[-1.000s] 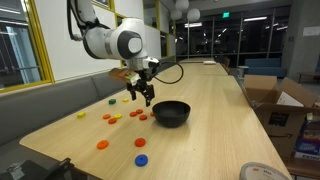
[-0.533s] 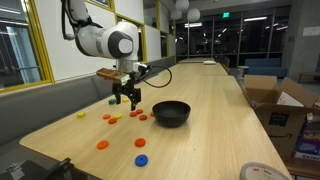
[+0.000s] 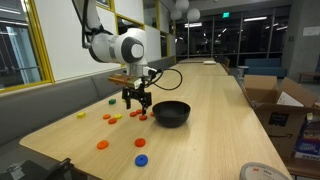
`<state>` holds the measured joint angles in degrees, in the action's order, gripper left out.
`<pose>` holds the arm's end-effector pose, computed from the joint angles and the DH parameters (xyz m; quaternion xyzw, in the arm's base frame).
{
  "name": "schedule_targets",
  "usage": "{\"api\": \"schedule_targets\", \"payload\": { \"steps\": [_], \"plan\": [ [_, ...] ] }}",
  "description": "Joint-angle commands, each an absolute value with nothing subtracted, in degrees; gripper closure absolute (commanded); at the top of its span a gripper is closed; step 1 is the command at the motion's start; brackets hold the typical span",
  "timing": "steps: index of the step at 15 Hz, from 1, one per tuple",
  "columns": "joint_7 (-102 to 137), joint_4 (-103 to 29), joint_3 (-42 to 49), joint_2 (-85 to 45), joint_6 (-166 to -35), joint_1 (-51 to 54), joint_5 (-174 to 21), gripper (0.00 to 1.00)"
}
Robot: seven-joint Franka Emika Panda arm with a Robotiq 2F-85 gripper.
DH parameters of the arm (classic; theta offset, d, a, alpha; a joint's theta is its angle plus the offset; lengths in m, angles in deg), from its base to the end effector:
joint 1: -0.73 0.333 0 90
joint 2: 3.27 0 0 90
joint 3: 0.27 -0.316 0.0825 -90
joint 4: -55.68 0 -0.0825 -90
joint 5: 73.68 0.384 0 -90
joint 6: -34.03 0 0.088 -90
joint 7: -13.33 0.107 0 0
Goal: Put a round yellow block and two round orange blocks in the bowl then put the last round yellow block in the bowl
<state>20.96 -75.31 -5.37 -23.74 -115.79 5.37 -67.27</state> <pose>0.5213 0.0884 0.1934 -0.9984 0.0329 0.0206 0.0404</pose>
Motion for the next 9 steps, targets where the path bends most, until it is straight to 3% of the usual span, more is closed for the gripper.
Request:
{"api": "schedule_targets", "payload": {
  "steps": [1,9],
  "plan": [
    [23.07,-71.43,-3.19,-27.36,-115.88,6.86,-70.08,0.00],
    [36.22,-67.55,-2.20,-30.54,-116.97,9.14,-64.78,0.00]
  ]
}}
